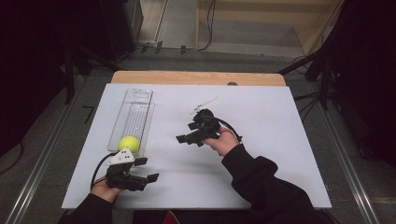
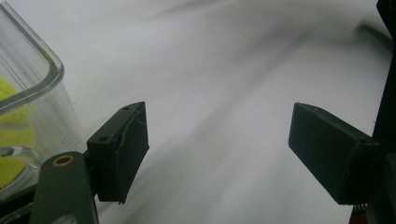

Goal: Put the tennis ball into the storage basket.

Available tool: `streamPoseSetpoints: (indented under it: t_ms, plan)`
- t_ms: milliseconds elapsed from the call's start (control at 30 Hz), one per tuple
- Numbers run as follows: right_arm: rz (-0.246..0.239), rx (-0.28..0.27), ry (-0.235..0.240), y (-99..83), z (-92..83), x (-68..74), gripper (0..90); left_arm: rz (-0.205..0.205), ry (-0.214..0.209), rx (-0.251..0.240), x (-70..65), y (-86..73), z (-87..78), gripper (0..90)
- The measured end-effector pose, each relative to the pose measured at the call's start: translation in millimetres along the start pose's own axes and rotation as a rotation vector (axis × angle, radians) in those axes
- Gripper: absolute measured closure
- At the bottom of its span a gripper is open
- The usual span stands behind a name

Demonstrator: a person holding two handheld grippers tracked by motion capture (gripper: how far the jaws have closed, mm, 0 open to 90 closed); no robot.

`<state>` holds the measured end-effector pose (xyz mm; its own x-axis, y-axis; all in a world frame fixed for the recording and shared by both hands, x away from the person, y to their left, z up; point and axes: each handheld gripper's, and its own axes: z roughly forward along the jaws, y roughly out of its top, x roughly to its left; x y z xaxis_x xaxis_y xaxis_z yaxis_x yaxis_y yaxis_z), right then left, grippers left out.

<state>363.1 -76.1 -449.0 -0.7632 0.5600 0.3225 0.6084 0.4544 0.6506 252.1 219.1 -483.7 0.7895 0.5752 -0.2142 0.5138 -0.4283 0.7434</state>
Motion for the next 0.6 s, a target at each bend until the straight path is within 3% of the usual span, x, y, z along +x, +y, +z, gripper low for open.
streamPoseSetpoints:
  t_ms: [600]
  plan:
    - [0.013,-0.017,-0.035,-27.2,-18.0,-7.2,19.2,-0.001,0.001,0.0,-0.1,0.2,0.0,20.8]
